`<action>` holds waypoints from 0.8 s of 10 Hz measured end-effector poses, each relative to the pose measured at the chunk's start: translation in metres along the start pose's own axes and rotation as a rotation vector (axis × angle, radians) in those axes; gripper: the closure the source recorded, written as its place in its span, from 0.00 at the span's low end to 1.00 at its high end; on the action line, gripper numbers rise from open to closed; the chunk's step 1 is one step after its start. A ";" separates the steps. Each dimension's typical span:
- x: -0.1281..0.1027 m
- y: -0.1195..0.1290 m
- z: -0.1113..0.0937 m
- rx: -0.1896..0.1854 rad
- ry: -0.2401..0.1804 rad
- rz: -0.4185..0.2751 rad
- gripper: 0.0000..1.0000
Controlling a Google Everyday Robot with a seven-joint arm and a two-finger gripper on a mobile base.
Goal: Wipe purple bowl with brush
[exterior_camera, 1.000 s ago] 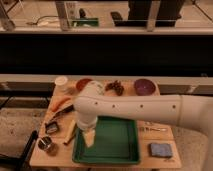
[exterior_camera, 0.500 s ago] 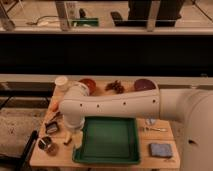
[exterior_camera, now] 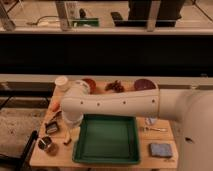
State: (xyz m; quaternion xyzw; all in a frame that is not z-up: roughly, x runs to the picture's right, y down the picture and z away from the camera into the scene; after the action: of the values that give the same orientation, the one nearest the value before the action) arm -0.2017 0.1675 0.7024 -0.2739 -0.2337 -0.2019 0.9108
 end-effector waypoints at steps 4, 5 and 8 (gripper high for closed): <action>-0.022 -0.092 0.034 -0.008 -0.113 -0.067 0.20; -0.022 -0.109 0.041 -0.012 -0.142 -0.076 0.20; -0.019 -0.156 0.066 -0.017 -0.239 -0.089 0.20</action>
State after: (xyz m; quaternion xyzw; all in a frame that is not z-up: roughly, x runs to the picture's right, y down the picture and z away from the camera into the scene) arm -0.3152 0.0916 0.8041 -0.2930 -0.3508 -0.2102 0.8642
